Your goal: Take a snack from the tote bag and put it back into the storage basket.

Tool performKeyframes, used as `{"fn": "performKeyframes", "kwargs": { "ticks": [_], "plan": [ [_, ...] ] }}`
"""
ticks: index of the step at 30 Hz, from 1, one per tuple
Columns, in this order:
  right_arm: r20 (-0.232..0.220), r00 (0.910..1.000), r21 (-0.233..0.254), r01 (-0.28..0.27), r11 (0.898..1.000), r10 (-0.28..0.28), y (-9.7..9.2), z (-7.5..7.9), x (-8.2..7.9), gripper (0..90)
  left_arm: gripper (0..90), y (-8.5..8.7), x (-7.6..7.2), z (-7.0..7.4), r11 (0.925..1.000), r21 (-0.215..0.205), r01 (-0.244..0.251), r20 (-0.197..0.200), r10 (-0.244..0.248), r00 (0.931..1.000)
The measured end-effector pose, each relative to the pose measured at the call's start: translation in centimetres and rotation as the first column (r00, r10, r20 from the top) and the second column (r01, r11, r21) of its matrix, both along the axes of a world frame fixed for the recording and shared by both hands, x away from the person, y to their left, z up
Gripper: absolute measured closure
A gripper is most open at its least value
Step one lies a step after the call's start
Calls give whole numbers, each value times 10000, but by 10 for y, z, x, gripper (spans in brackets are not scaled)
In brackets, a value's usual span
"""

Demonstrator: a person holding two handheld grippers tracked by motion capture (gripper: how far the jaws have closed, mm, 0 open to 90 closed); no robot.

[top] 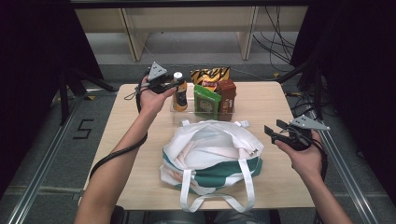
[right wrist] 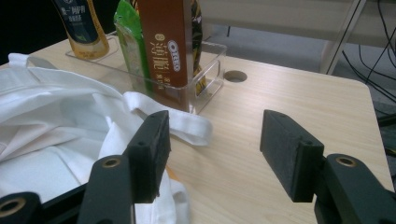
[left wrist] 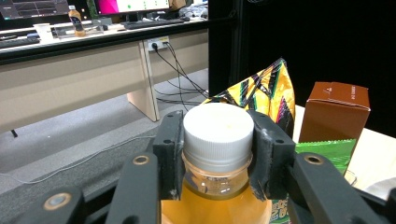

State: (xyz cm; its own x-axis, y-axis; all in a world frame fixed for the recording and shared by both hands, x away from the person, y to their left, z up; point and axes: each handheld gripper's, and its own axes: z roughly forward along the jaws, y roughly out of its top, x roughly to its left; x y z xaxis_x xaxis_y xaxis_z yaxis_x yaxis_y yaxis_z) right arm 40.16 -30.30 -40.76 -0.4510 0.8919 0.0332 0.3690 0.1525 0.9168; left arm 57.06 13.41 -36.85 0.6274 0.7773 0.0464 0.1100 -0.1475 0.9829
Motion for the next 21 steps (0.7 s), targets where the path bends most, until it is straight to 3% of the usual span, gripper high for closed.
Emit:
{"fn": "performKeyframes", "kwargs": {
  "ticks": [7, 9, 11, 21],
  "plan": [
    [232, 9997, -84, 67, 9999, -65, 0, -1, 1, 433, 588, 1, 2, -2, 9999, 97, -52, -47, 53, 10000],
    [-43, 9999, 132, 161, 9998, -161, 2, 0, -1, 433, 588, 1, 2, -3, 9999, 88, -77, -67, 78, 9999],
    [139, 9997, 36, 188, 9998, -189, 1, -2, 0, 433, 588, 1, 3, -5, 9999, 91, -78, -94, 79, 9999],
    [-129, 9999, 76, 43, 10000, -42, 1, -2, 0, 432, 589, 1, 4, -12, 9998, 172, -117, -244, 121, 9996]
  ]
}}
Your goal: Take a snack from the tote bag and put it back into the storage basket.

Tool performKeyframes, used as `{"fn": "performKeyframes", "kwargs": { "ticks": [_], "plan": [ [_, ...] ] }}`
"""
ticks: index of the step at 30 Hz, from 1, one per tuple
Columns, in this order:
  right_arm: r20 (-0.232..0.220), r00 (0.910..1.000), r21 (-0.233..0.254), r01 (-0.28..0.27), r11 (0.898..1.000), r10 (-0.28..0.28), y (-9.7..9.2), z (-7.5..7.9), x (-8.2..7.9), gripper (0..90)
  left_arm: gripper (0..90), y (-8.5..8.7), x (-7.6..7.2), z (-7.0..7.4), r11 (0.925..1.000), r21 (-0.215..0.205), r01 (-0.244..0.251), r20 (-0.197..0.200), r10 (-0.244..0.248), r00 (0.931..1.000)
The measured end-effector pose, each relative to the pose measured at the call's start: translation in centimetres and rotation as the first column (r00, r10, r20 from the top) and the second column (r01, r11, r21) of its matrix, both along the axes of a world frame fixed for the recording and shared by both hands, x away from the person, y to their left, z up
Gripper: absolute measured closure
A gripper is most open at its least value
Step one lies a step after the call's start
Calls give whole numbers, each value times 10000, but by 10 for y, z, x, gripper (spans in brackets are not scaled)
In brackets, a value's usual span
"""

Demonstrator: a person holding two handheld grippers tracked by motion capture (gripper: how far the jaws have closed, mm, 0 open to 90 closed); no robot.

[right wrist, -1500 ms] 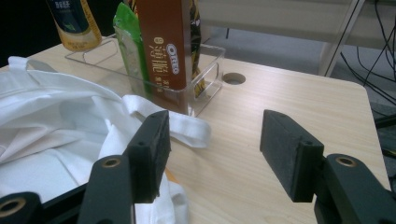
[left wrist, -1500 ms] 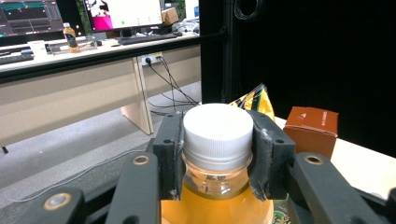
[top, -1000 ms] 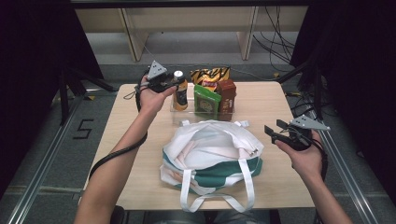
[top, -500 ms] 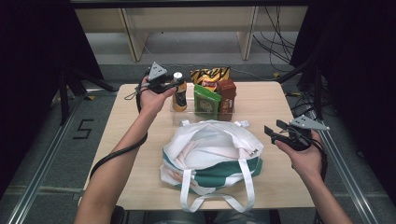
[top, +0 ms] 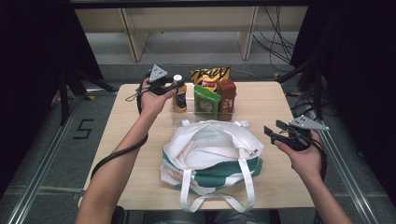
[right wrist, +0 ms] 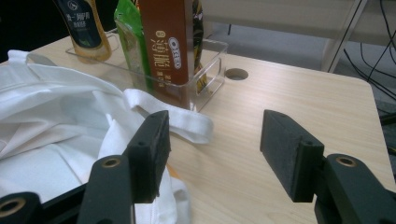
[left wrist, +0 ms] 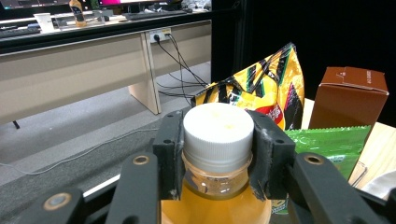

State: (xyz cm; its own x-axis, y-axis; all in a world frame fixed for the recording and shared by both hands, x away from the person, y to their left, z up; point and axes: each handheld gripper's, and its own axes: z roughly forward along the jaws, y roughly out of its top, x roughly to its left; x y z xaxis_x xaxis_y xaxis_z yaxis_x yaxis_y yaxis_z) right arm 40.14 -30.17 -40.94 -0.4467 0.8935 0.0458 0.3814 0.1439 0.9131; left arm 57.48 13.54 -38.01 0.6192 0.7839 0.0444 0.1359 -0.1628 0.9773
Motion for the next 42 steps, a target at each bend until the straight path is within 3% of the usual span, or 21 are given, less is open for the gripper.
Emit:
{"fn": "performKeyframes", "kwargs": {
  "ticks": [6, 9, 26, 27, 35, 40, 42],
  "plan": [
    [-215, 9997, 40, 89, 10000, -89, 1, 1, -2, 432, 588, 0, 0, -5, 10000, 41, -10, -103, 11, 9999],
    [-4, 10000, 5, 9, 10000, -9, 1, -1, 0, 431, 588, 0, 0, -7, 10000, 77, -23, -138, 24, 9999],
    [-52, 10000, -135, 20, 9999, -20, 1, -1, 0, 431, 588, -1, 0, -18, 9999, 96, -27, -366, 31, 9993],
    [153, 9998, -10, 111, 9999, -111, 2, -2, 0, 431, 588, -1, 1, -18, 9999, 140, -13, -368, 18, 9993],
    [-87, 9999, 110, 127, 9999, -126, 2, -1, -1, 431, 588, 0, 1, -23, 9999, 169, -33, -477, 41, 9989],
    [140, 9998, -1, 113, 9999, -113, 2, -2, 0, 431, 588, 0, 0, -26, 9999, 164, -50, -540, 59, 9985],
    [-49, 9999, 121, 155, 9998, -155, 3, -1, -1, 431, 588, 0, 0, -27, 9997, 223, -24, -560, 36, 9984]
  ]
}}
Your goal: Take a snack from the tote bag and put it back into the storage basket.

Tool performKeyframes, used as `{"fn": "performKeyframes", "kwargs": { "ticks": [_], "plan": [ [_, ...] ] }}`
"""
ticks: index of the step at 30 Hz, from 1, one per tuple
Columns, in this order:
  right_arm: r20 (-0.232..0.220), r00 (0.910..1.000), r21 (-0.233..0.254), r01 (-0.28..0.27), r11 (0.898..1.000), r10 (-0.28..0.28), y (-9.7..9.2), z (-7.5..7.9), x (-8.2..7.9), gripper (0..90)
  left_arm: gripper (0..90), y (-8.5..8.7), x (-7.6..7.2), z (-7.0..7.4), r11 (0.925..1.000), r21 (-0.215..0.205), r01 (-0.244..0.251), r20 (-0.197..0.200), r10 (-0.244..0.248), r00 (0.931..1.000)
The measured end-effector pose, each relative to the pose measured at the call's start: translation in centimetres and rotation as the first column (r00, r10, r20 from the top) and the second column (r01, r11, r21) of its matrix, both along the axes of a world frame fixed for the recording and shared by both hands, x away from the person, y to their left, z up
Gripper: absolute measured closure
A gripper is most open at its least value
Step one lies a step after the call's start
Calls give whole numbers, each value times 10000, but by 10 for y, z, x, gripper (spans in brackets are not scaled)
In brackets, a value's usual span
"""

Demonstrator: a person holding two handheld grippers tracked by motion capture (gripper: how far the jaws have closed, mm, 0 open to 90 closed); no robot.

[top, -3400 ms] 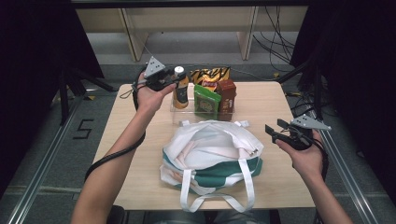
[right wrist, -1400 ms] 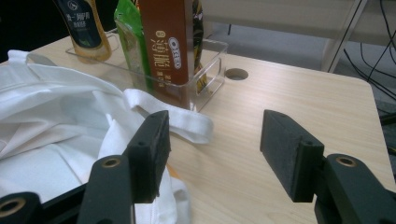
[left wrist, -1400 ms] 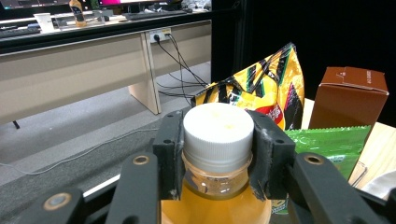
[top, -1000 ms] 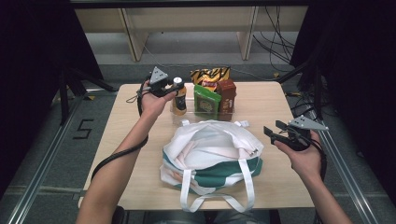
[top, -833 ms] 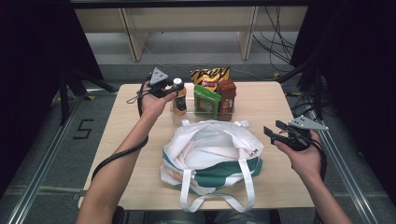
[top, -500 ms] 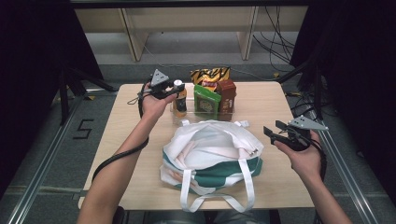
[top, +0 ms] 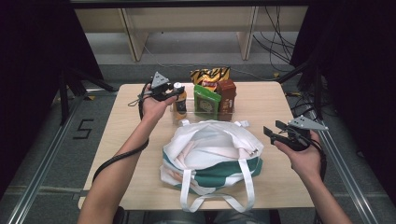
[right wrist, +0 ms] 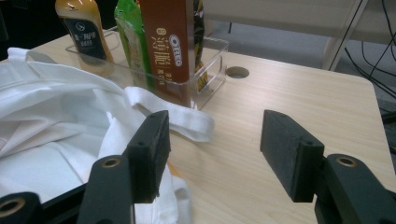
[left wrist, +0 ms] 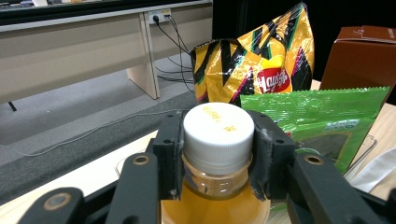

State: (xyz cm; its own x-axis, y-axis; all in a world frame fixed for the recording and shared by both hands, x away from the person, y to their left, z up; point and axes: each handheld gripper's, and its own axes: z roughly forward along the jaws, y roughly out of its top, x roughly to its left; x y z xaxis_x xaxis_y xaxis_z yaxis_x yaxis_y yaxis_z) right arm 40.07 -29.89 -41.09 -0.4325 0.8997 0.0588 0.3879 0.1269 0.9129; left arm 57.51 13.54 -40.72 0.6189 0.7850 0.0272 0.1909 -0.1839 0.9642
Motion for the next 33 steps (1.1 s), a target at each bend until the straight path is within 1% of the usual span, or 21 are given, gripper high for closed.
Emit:
{"fn": "performKeyframes", "kwargs": {
  "ticks": [1, 3, 5, 11, 12, 14, 16, 18, 19, 20, 21, 22, 23, 25, 26, 27, 28, 29, 30, 32, 33],
  "plan": [
    [-48, 10000, -36, -66, 10000, 66, -1, 0, 0, 431, 588, 0, 0, -1, 10000, -8, 3, -25, -3, 10000],
    [133, 9998, -261, -137, 9996, 141, -2, 0, 2, 431, 588, 0, 0, -2, 10000, -4, -9, -42, 9, 10000],
    [-91, 10000, -33, -34, 10000, 34, 0, 0, 0, 431, 588, 0, 0, -3, 10000, -8, -22, -69, 22, 10000],
    [14, 10000, -107, -63, 9999, 63, -1, 0, 1, 431, 588, -1, 0, -7, 10000, -20, -7, -170, 7, 9999],
    [-101, 9999, -12, -29, 10000, 29, 0, 0, 0, 431, 588, -1, 0, -7, 10000, 6, 12, -177, -12, 9998],
    [-141, 9999, 51, -47, 10000, 48, 1, 0, 0, 431, 588, -2, -1, -9, 10000, 20, 4, -222, -4, 9998],
    [-193, 9997, 25, -167, 9999, 168, 1, 0, 0, 431, 588, -2, 0, -10, 10000, 71, 44, -269, -42, 9996],
    [-110, 9997, -176, -205, 9996, 203, 0, 0, 1, 431, 588, -3, 0, -11, 9999, 141, 59, -308, -55, 9995],
    [-43, 9995, -238, -317, 9992, 316, -1, 0, 2, 431, 588, -3, 0, -12, 9999, 143, 56, -326, -52, 9995],
    [-196, 9998, -58, -92, 9999, 91, 2, 0, 1, 431, 587, -3, 0, -13, 9999, 97, 56, -322, -53, 9995],
    [-39, 10000, -45, -92, 9999, 91, 2, -1, 2, 431, 588, -3, 0, -12, 9999, 113, 64, -317, -61, 9995],
    [-27, 9999, -68, -107, 9999, 107, 2, -2, 2, 431, 588, -3, 0, -12, 9999, 129, 75, -315, -70, 9995],
    [-217, 9995, -164, -214, 9996, 211, 1, -1, 2, 431, 588, -3, 0, -12, 9999, 147, 82, -316, -77, 9995],
    [-210, 9996, -173, -204, 9996, 201, 1, -1, 2, 431, 587, -3, 0, -12, 9999, 135, 67, -327, -63, 9994],
    [-174, 9998, -25, -124, 9999, 123, 2, -2, 2, 431, 587, -3, 0, -12, 9999, 113, 45, -339, -42, 9994],
    [23, 9999, -116, -143, 9998, 143, 2, -3, 3, 431, 587, -2, 0, -12, 9999, 91, 46, -368, -43, 9993],
    [-195, 9996, -52, -216, 9998, 215, 2, -1, 2, 431, 587, -2, 0, -12, 10000, 67, 16, -395, -13, 9992],
    [-195, 9996, -52, -216, 9998, 215, 2, -1, 2, 431, 586, -2, 0, -12, 10000, 67, 16, -395, -13, 9992],
    [-64, 9996, -196, -271, 9994, 270, 1, -1, 3, 431, 586, -1, 0, -13, 10000, -18, -47, -402, 47, 9992],
    [-291, 9994, -3, -205, 9998, 205, 2, -1, 1, 431, 585, -1, 0, -13, 10000, -52, -74, -416, 72, 9991],
    [-261, 9994, -197, -211, 9996, 206, 1, 0, 1, 431, 585, 0, 0, -13, 9999, -71, -106, -437, 103, 9990]
  ]
}}
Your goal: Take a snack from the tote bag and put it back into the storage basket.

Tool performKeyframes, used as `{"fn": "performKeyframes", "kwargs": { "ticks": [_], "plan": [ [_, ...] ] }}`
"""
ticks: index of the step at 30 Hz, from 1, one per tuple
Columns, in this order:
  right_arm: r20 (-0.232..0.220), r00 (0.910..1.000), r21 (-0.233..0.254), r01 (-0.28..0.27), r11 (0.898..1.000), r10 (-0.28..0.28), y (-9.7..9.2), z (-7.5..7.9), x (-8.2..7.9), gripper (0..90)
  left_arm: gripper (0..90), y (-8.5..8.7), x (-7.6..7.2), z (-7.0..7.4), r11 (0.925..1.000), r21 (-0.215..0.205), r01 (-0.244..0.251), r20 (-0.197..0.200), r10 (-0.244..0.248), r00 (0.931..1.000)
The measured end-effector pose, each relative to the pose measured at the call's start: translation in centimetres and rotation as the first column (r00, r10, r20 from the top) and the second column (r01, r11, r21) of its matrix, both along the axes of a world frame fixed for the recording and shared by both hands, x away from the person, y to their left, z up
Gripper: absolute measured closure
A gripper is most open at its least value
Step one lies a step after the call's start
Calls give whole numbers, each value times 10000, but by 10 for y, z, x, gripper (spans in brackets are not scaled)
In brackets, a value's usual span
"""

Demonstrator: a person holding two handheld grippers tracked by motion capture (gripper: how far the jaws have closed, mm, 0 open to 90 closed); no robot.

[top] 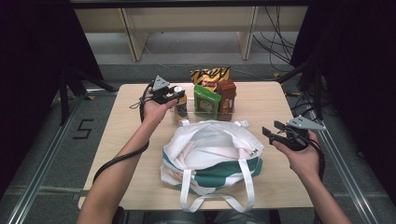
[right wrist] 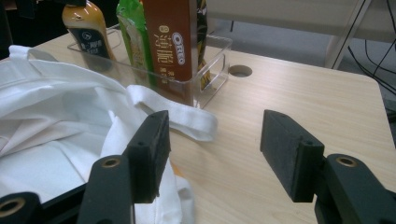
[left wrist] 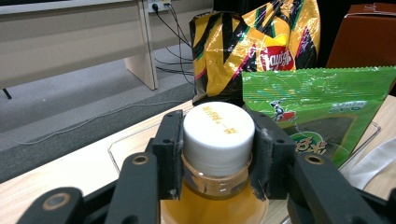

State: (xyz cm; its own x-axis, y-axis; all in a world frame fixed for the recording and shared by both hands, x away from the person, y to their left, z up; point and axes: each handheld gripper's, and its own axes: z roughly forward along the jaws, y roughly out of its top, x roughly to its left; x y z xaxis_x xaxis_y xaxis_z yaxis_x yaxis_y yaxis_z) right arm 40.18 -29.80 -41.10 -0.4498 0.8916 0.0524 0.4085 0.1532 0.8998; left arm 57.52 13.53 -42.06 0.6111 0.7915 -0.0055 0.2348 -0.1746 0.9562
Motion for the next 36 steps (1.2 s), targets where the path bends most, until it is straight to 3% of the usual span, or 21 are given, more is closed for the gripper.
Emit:
{"fn": "performKeyframes", "kwargs": {
  "ticks": [4, 6, 8, 11, 16, 20, 22, 26, 28, 29, 32, 34, 35, 36],
  "plan": [
    [145, 9999, -110, -77, 9999, 78, -2, 2, 1, 431, 582, 0, 0, 0, 10000, -41, -45, -12, 45, 10000],
    [558, 9984, -56, -4, 10000, 7, -2, 1, 2, 431, 577, 0, 1, 0, 9999, -58, -103, -29, 103, 9999],
    [594, 9982, -54, 40, 10000, -36, -2, 0, 2, 431, 564, -1, 0, 0, 9999, -79, -146, -61, 146, 9999],
    [152, 9999, -92, -47, 9999, 49, -3, 1, 1, 431, 518, -1, -1, 1, 9998, -86, -163, -149, 162, 9998],
    [81, 10000, -73, -35, 10000, 36, -2, 2, 0, 431, 412, 0, -4, 3, 9991, -270, -332, -248, 326, 9992],
    [275, 9996, -168, -89, 9998, 94, -2, 2, 1, 431, 352, 0, -7, 6, 9991, -245, -353, -182, 349, 9992],
    [-18, 10000, 16, 34, 10000, -34, 0, 3, -1, 430, 328, 1, -9, 7, 9990, -185, -415, -84, 414, 9991],
    [-42, 10000, 118, 26, 9999, -25, 1, 2, -1, 430, 303, 3, -13, 8, 9989, -180, -431, -29, 431, 9991],
    [245, 9996, -154, -113, 9998, 116, -1, 2, 1, 430, 296, 4, -15, 9, 9987, -185, -468, -23, 468, 9989],
    [82, 10000, 18, -5, 10000, 5, 0, 2, 0, 430, 294, 5, -16, 9, 9986, -209, -493, -13, 492, 9988],
    [476, 9989, -66, 23, 10000, -20, -1, 1, 2, 430, 289, 7, -20, 10, 9986, -228, -486, -12, 486, 9988],
    [169, 9998, -188, -104, 9998, 107, -2, 2, 0, 430, 289, 8, -24, 11, 9988, -178, -459, 3, 460, 9989],
    [28, 10000, 62, -31, 10000, 31, 0, 2, -1, 430, 288, 8, -26, 11, 9990, -161, -424, 5, 424, 9991],
    [130, 9999, -28, -45, 10000, 45, -1, 2, 0, 430, 289, 9, -28, 11, 9992, -126, -388, -10, 388, 9992]
  ]
}}
